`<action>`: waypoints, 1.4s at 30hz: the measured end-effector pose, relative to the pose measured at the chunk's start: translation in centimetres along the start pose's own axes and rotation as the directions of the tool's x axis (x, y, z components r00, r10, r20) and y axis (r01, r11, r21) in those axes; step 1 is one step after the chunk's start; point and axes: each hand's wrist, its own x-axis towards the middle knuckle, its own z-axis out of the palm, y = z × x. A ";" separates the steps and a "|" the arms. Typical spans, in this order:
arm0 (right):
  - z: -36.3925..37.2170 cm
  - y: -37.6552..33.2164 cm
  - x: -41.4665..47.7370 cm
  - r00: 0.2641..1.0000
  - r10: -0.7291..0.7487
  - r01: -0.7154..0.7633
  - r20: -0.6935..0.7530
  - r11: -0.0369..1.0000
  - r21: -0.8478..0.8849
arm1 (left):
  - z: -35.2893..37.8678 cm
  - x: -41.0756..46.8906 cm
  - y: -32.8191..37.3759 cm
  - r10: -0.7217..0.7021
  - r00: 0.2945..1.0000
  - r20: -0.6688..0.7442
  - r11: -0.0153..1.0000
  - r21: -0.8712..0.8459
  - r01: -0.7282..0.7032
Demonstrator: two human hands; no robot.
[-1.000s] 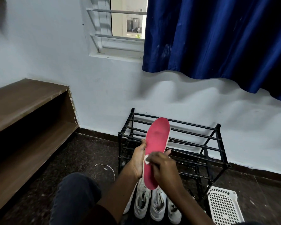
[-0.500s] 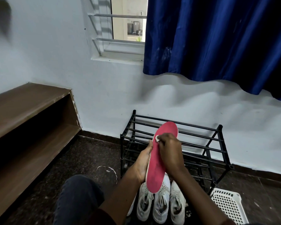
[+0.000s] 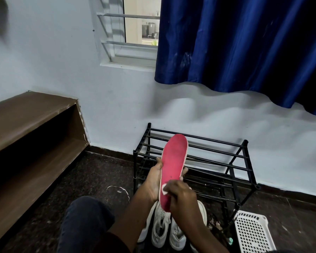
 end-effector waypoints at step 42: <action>2.9 11.2 -9.1 0.251 0.782 -0.910 0.570 -0.010 0.414 | -9.6 1.9 -15.1 0.188 0.910 -0.370 0.831 0.553 0.054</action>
